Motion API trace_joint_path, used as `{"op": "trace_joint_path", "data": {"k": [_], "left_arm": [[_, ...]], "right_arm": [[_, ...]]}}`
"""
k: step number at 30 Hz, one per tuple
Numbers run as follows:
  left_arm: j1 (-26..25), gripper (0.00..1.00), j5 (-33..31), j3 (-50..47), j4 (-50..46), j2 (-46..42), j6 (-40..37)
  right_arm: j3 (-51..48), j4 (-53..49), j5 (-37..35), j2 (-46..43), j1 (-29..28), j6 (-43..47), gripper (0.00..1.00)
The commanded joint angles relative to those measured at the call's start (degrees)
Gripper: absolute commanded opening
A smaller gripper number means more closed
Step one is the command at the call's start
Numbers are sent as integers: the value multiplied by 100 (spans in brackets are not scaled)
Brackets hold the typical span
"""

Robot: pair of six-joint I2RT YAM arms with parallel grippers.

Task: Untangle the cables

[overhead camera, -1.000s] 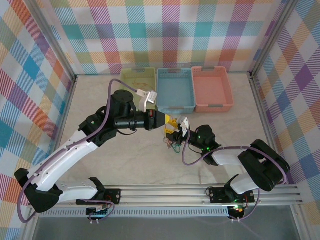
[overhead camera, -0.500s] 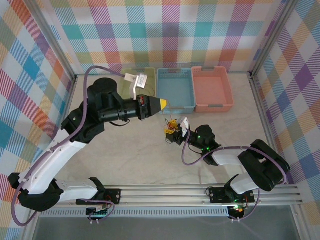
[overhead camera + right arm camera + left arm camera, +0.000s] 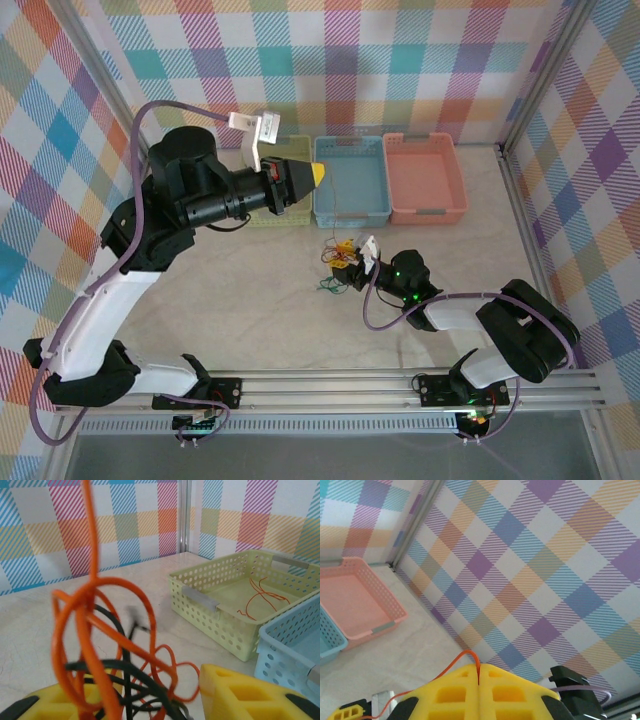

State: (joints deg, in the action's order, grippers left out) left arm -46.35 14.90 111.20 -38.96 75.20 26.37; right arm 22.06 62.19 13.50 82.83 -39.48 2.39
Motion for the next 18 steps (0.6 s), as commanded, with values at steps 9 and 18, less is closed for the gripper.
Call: {"op": "trace_joint_path", "data": {"k": [9, 18], "left_arm": [[103, 0, -258, -766, 207, -304, -138], [112, 0, -93, -2197, 655, -843, 44]], "right_arm": [[36, -40, -114, -74, -44, -19, 46], [42, -94, -146, -94, -49, -2, 46]]}}
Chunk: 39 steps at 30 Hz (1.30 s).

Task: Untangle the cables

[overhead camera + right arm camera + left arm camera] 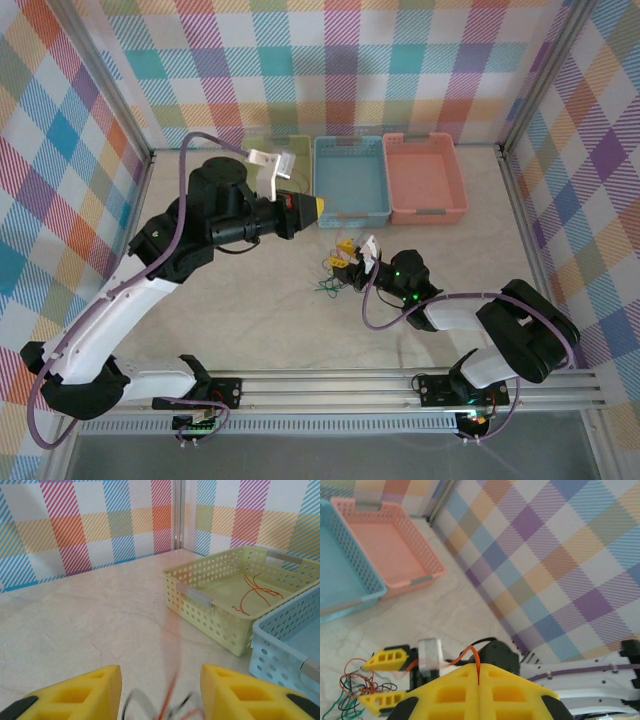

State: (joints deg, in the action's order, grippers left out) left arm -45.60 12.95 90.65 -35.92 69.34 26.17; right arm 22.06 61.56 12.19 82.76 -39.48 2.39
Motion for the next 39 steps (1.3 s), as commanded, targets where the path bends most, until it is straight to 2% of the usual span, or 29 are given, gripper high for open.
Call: {"op": "trace_joint_path", "data": {"k": [1, 14, 23, 31, 39], "left_arm": [[42, 0, 107, -176, 347, -275, 42], [47, 0, 308, 219, 135, -448, -209], [45, 0, 932, 247, 235, -618, -242], [50, 0, 1163, 180, 341, -652, -319], [43, 0, 1076, 121, 294, -589, -421]], "right_arm": [[52, -36, -14, -85, -50, -2, 46], [158, -390, -238, -81, -50, 64, 46], [228, -587, -384, -76, -59, 82, 46], [227, -618, -419, -76, -54, 68, 46], [245, -688, -419, -78, -61, 77, 46]]}}
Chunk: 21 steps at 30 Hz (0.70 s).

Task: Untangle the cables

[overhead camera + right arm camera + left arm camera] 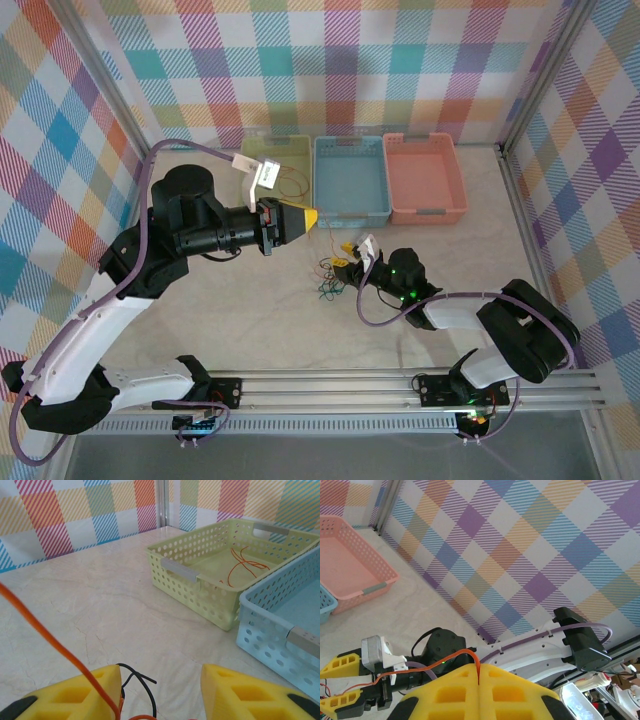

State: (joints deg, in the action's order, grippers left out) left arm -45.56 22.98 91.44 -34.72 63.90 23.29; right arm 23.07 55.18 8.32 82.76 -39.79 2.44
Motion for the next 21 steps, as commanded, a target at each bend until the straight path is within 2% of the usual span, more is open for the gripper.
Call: {"op": "trace_joint_path", "data": {"k": [1, 10, 21], "left_arm": [[46, 0, 33, 20, 184, -52, -136], [47, 0, -123, -108, 201, -341, -220], [46, 0, -791, -496, 1, -1079, -317]], "right_arm": [[144, -55, -40, -84, -29, 72, 46], [145, -124, -108, -111, -29, 73, 48], [128, -130, -302, -137, -35, 28, 48]]}}
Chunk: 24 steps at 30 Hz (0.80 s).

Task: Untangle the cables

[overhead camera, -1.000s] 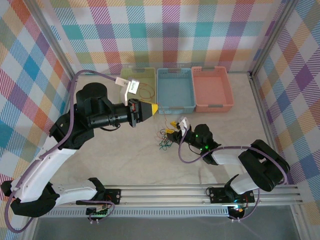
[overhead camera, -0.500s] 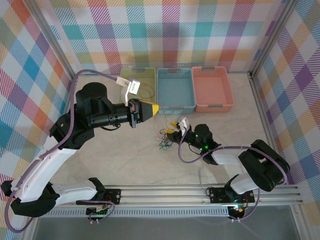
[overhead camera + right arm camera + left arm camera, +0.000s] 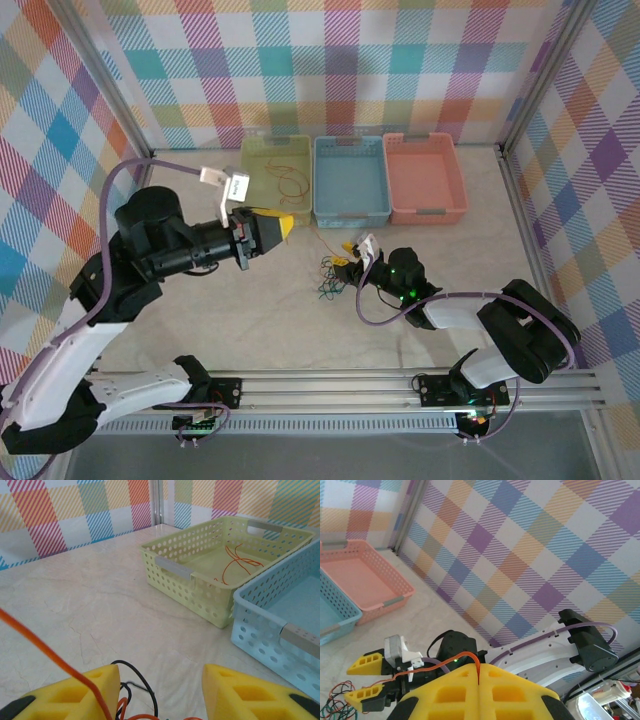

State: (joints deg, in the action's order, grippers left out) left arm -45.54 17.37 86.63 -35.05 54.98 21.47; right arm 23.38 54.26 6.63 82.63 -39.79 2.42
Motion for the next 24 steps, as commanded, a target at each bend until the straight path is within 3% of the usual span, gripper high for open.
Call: {"op": "trace_joint_path", "data": {"k": [1, 10, 16, 24], "left_arm": [[45, 0, -289, -32, 16, -232, -142], [45, 0, -806, 135, -343, -665, -353], [40, 0, -962, 134, -462, -818, -358], [45, 0, -1622, 163, -667, -1137, -416]], "right_arm": [[95, -46, -179, -124, -32, 27, 47], [144, -405, -1234, -203, -29, -144, 47], [169, -523, -1482, -221, -24, -233, 48], [175, -566, -1643, -241, -28, -250, 48]]}}
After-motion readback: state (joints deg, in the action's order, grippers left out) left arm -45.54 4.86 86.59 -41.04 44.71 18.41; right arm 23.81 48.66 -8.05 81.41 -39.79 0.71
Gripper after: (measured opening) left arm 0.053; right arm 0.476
